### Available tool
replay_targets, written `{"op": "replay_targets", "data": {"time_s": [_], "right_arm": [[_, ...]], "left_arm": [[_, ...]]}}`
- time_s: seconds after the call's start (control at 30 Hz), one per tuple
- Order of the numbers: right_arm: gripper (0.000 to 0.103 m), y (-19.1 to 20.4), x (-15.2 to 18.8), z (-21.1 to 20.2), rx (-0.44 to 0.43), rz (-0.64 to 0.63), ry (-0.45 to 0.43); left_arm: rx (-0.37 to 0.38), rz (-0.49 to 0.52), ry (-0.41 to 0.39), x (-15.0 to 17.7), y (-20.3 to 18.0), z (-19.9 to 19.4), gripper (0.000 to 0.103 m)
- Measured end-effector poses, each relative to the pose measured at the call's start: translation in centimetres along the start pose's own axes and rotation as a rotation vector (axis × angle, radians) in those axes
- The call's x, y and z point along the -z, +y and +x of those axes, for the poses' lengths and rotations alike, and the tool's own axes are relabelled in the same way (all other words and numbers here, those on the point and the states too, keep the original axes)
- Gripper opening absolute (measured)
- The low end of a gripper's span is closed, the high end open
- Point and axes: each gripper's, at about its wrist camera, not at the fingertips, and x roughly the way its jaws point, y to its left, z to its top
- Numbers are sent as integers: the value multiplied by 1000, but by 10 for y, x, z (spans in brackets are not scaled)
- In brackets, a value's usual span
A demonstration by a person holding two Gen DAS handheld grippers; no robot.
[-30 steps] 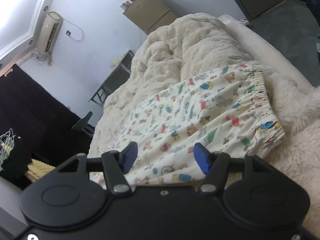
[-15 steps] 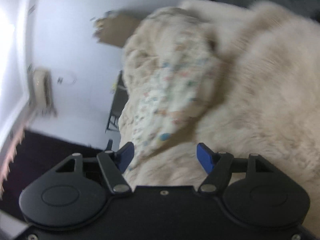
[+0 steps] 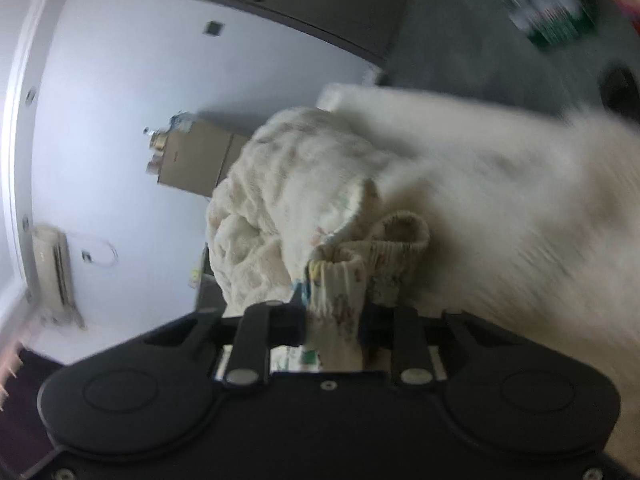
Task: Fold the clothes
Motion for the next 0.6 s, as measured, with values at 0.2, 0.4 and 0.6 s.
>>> {"op": "replay_targets", "data": {"time_s": [0.2,0.4,0.6], "right_arm": [[17,93,-35,-11,-69,-103,-38],[14,166,-80,-14,-98,-113,-45],[9,210,-109,-71,-263,-143,-81]], "left_arm": [[107,-34,-22,-64,-101,-59,1],[84,-38,-29,-96,-178,-80,1],[343,-61,-80,-127,-212,-148,1]]}}
